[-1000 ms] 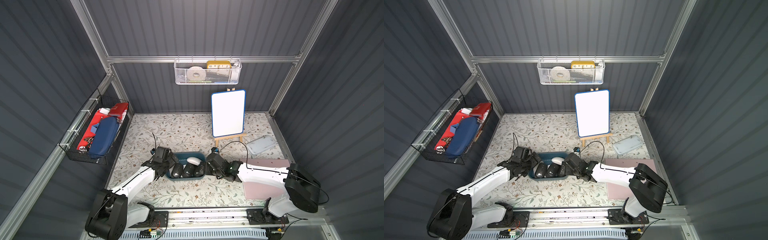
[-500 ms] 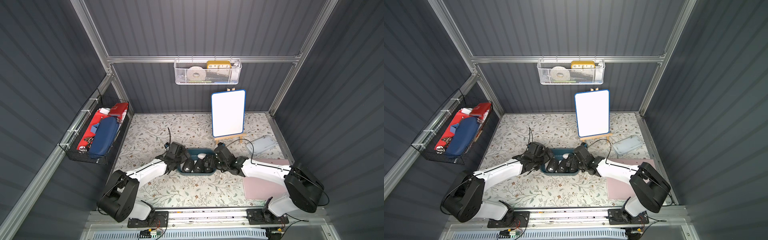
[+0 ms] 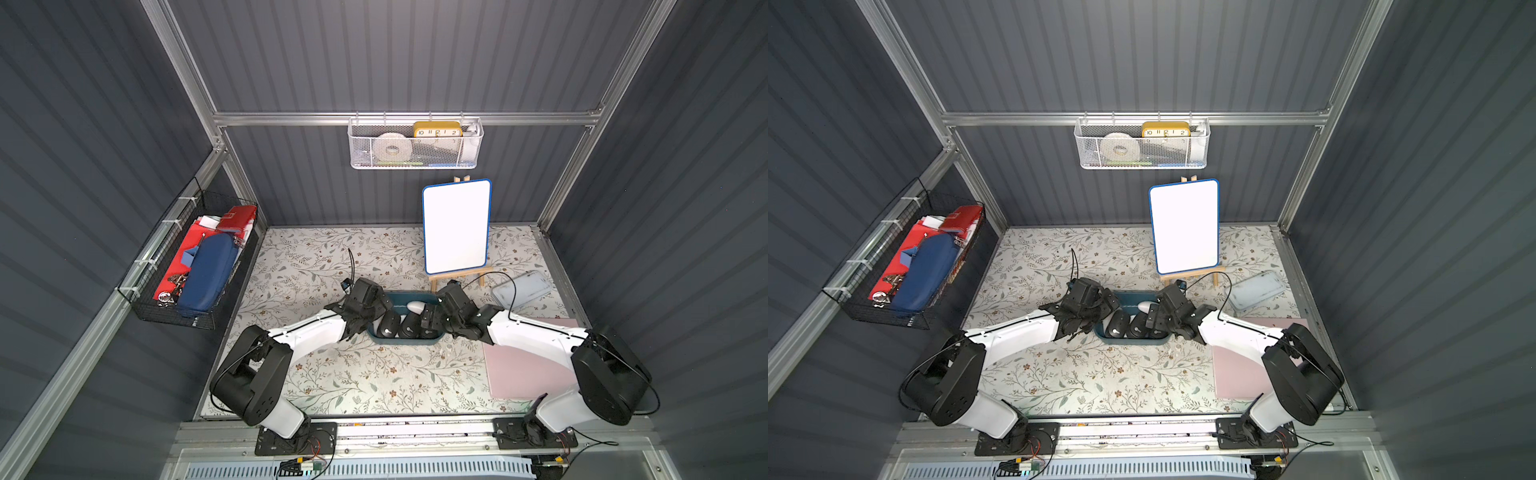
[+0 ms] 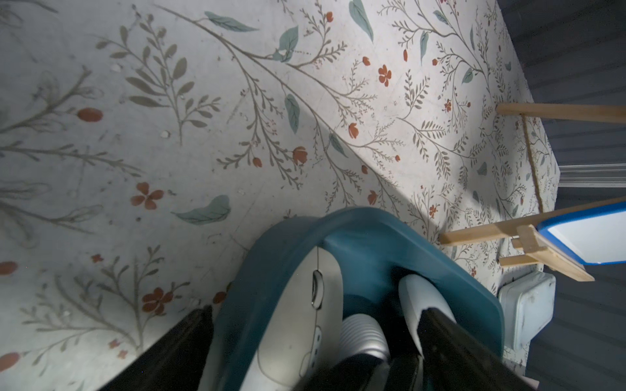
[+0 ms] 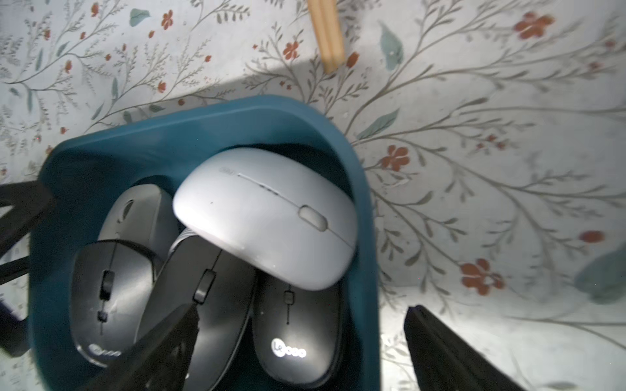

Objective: Take out the mouse from the storage box
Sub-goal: Move the storage box to the center of the board, then pick up the mouse from the storage box.

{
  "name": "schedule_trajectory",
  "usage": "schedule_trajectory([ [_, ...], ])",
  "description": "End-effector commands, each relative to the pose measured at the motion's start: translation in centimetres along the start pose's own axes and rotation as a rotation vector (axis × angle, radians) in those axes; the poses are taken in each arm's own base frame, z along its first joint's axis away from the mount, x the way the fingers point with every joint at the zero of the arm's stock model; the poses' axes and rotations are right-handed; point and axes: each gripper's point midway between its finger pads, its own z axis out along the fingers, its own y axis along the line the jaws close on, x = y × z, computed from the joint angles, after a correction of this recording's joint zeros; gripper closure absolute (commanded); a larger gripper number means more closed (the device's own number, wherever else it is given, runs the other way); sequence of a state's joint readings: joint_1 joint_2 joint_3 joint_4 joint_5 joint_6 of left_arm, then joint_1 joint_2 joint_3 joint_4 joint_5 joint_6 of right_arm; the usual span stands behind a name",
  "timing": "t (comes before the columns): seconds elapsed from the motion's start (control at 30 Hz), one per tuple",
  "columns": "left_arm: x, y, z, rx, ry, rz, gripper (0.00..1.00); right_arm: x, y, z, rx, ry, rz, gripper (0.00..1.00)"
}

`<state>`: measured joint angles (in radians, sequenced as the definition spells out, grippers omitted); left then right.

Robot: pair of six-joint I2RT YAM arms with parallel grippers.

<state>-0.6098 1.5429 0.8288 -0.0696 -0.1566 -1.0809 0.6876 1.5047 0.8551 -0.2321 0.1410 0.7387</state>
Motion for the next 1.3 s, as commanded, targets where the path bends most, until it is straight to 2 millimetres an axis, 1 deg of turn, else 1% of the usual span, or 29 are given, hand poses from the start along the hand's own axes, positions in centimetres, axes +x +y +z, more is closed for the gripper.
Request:
schedule_trajectory([
  [0.0,-1.8,0.5,-2.4,-0.072,-0.087,0.031,0.01,-1.8,-3.0,-2.3,0.180,-0.059,-0.122,0.01],
  [0.03,-2.4,1.0,-3.1,-0.098,-0.114,0.043,0.01,-2.1,-3.1,-2.8,0.189,-0.068,-0.155,0.01],
  [0.07,-2.8,1.3,-3.7,-0.114,-0.137,0.056,0.01,-2.1,-2.8,-3.1,0.171,-0.066,-0.197,0.01],
  [0.13,-3.7,1.6,-5.2,-0.130,-0.185,0.083,0.01,-2.0,-1.6,-3.7,0.121,-0.060,-0.286,0.03],
  [0.2,-4.5,2.1,-6.5,-0.148,-0.229,0.092,0.01,-2.0,-0.5,-4.5,0.118,-0.069,-0.397,0.04],
  [0.27,-5.0,2.6,-7.6,-0.158,-0.271,0.088,0.01,-1.7,1.0,-4.6,0.108,-0.071,-0.519,0.04],
  [0.3,-5.3,2.8,-8.1,-0.155,-0.291,0.083,0.01,-1.6,1.4,-4.5,0.122,-0.075,-0.579,0.04],
  [0.33,-5.6,2.8,-8.7,-0.146,-0.310,0.079,0.01,-1.5,1.7,-4.3,0.143,-0.082,-0.625,0.04],
  [0.4,-5.9,3.0,-9.4,-0.140,-0.335,0.068,0.01,-0.9,1.5,-4.0,0.166,-0.039,-0.707,0.04],
  [0.47,-6.0,3.1,-10.0,-0.125,-0.352,0.059,0.01,-1.2,1.9,-3.9,0.162,-0.049,-0.759,0.04],
  [0.53,-5.9,3.4,-10.3,-0.124,-0.360,0.056,0.01,-1.1,2.7,-3.7,0.124,-0.041,-0.795,0.04],
  [0.6,-5.9,3.7,-10.3,-0.128,-0.364,0.053,0.00,-1.1,3.9,-3.2,0.077,-0.040,-0.836,0.04],
  [0.67,-5.9,3.8,-10.4,-0.133,-0.366,0.056,0.01,-1.1,4.3,-2.6,0.075,-0.011,-0.866,0.05],
  [0.7,-5.9,3.9,-10.4,-0.138,-0.367,0.057,0.00,-0.8,3.9,-2.2,0.085,0.023,-0.884,0.07],
  [0.8,-6.0,4.3,-10.4,-0.146,-0.378,0.048,0.01,-0.7,3.6,-1.2,0.087,0.066,-0.916,0.17],
  [0.83,-5.9,4.4,-10.4,-0.142,-0.379,0.046,0.01,-0.7,3.5,-1.0,0.077,0.076,-0.921,0.21],
  [0.9,-5.8,4.4,-10.4,-0.137,-0.379,0.045,0.00,-0.7,3.4,-0.7,0.070,0.092,-0.922,0.26],
  [1.0,-5.9,4.4,-10.4,-0.138,-0.380,0.051,0.01,-0.9,3.1,-0.2,0.089,0.092,-0.934,0.27],
  [1.27,-5.7,4.7,-10.3,-0.142,-0.379,0.053,0.01,-1.0,1.9,1.9,0.176,0.136,-0.985,0.29],
])
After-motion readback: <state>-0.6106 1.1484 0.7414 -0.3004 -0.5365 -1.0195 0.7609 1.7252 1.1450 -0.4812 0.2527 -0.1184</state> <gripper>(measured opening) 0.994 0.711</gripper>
